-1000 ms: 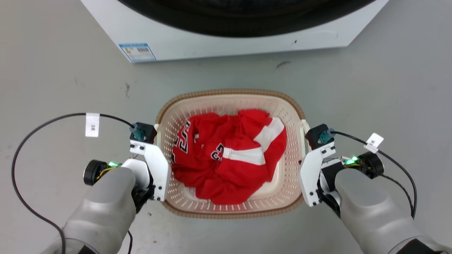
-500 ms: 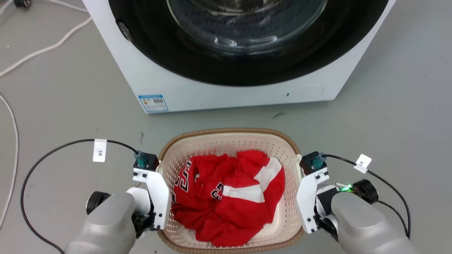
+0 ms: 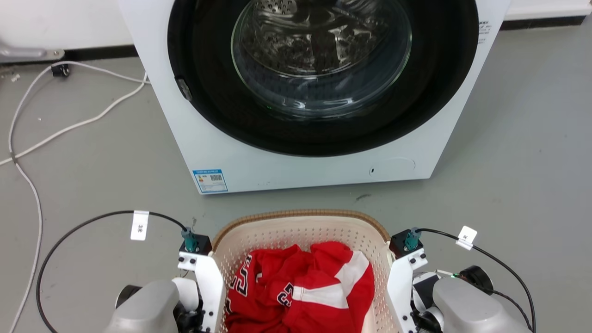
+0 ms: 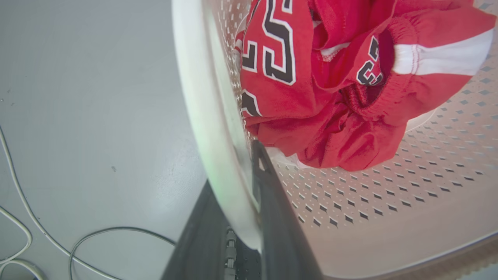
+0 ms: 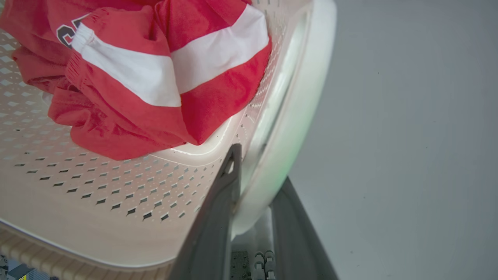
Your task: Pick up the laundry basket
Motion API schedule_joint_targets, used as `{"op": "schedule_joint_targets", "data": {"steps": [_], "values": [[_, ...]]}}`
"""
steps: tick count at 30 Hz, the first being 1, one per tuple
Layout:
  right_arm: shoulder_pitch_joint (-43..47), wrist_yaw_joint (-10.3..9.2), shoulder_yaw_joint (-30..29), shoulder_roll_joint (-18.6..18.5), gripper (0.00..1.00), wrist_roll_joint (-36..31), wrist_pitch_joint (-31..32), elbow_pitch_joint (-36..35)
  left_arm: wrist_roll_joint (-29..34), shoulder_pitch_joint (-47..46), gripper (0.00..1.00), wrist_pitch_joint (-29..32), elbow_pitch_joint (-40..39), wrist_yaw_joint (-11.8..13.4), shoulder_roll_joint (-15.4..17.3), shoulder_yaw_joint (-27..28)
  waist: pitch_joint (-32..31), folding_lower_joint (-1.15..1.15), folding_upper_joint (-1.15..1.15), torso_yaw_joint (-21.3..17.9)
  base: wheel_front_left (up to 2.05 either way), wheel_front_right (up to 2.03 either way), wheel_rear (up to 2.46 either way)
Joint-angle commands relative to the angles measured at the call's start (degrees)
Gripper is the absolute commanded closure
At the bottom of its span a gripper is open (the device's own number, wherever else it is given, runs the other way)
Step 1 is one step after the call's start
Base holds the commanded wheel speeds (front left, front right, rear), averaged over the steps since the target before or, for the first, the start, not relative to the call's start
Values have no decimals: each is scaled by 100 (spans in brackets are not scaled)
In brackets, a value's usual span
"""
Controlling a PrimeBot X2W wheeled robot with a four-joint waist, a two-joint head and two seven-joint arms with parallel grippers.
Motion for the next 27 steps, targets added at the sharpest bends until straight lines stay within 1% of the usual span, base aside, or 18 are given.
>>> {"op": "schedule_joint_targets", "data": {"steps": [1,13,27], "values": [[60,14,92,-5,100,66,19,-73,-43,114,100,30,-55,-23,-13,-55,-126,1,-1,-6,0,0,0],[118,14,604,-113,100,544,211,-131,-342,262,100,135,-92,-23,17,-312,-404,1,-1,-20,0,0,0],[101,14,1037,-154,100,928,139,-18,-582,283,100,77,-25,-23,-3,-541,-480,1,-1,0,0,0,0]]}}
